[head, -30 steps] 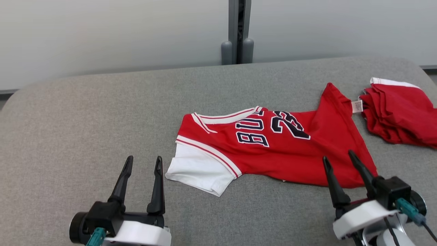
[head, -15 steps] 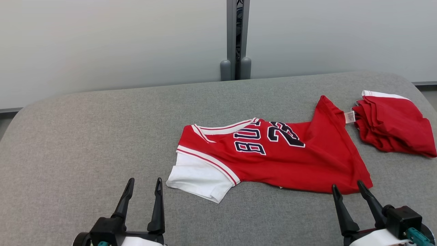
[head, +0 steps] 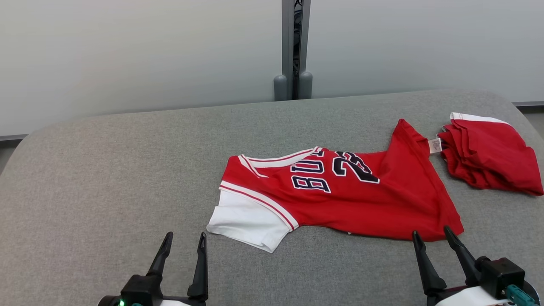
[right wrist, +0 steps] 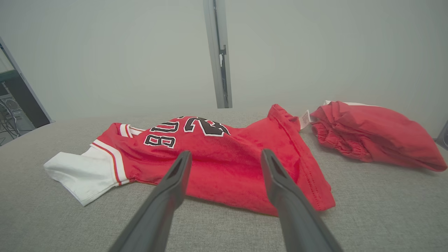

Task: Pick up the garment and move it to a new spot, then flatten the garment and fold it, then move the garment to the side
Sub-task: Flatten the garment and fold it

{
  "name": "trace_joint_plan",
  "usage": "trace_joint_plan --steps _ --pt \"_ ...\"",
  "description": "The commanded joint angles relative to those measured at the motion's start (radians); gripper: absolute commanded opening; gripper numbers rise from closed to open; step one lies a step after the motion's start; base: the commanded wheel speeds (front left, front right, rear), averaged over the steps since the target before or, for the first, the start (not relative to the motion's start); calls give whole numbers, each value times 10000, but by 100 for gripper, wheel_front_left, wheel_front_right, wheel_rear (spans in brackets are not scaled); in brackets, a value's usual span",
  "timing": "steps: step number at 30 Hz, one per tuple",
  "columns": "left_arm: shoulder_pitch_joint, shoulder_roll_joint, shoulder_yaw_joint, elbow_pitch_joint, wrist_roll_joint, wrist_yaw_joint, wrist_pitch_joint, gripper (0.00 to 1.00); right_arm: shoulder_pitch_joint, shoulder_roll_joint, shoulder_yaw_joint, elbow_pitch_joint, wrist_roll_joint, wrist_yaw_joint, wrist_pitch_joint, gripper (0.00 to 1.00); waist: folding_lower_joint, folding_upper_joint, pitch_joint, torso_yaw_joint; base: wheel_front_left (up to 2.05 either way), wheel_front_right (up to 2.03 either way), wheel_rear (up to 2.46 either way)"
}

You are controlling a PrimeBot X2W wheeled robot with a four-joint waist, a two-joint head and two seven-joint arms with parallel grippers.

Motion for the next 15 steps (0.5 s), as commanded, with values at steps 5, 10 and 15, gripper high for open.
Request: trace_joint_plan --steps 5,10,15 --pt "-569 43 -123 999 332 -364 -41 100 -123 -33 62 -9 57 4 -52 100 -1 0 183 -62 0 0 0" --pt "-1743 50 -358 3095 419 -695 248 100 -334 -53 212 -6 94 4 -52 100 -1 0 487 -181 0 0 0" --pt "-2972 48 -386 4776 299 -756 661 100 -568 -96 329 -46 128 4 -52 100 -1 0 840 -329 0 0 0"
